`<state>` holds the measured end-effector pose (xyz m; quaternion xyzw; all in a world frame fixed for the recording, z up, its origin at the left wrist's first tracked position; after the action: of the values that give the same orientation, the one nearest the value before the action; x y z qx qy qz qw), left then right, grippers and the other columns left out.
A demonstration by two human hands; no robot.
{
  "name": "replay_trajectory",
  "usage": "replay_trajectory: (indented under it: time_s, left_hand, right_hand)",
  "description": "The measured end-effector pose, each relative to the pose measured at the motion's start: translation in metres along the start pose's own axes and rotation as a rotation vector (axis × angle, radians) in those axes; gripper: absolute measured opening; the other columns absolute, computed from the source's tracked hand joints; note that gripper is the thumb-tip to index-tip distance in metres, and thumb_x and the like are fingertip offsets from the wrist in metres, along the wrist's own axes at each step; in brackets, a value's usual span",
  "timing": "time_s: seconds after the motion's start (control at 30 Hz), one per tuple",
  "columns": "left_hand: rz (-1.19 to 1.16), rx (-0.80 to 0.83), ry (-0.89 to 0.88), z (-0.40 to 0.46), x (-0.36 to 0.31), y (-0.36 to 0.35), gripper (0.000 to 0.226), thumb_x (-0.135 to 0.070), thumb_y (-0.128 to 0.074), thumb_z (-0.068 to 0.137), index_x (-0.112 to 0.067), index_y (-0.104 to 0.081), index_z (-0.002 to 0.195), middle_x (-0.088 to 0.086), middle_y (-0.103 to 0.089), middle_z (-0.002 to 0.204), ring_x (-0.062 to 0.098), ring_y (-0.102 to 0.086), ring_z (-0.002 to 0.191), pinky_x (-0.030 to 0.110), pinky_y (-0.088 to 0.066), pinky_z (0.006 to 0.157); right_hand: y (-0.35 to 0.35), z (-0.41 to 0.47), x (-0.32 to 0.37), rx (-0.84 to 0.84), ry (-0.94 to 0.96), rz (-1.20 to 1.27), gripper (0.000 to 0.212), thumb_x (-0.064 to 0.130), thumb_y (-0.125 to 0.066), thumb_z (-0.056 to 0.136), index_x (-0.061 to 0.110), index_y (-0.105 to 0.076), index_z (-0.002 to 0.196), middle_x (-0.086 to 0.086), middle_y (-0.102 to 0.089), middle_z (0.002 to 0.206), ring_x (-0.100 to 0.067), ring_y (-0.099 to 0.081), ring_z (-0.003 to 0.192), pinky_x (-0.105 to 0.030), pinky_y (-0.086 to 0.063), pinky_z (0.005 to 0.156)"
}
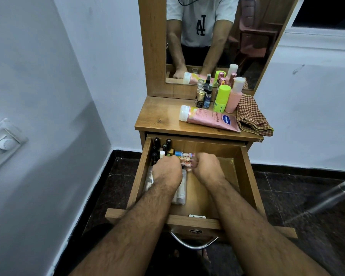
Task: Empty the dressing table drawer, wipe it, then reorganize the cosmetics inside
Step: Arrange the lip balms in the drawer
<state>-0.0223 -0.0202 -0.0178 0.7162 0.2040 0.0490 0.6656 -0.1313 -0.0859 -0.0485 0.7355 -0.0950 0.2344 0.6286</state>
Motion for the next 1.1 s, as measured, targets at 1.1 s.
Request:
replay_trajectory:
  time_s: [1.1]
  left_hand:
    - [-0.221,0.01,0.139,0.005,0.02,-0.007,0.025,-0.019,-0.057,0.095,-0.024,-0.067,0.117,0.001,-0.067,0.102,0.017,-0.058,0.086,0.032,-0.045,0.066]
  right_hand:
    - [-0.01,0.013,-0.019,0.105,-0.492,0.742,0.023,-0.004,-0.069,0.085,0.003,-0.065,0.107,-0.016,-0.072,0.087,-0.022,-0.074,0.069,-0.032,-0.061,0.057]
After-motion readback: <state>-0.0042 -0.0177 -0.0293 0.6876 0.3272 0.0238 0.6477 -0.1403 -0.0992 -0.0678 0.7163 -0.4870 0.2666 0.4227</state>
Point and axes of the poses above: each hand's wrist, its own z-axis towards the middle knuckle, its own y-axis out of the back of the hand, x = y × z, the point moved 2 cm from there along z, towards the middle knuckle
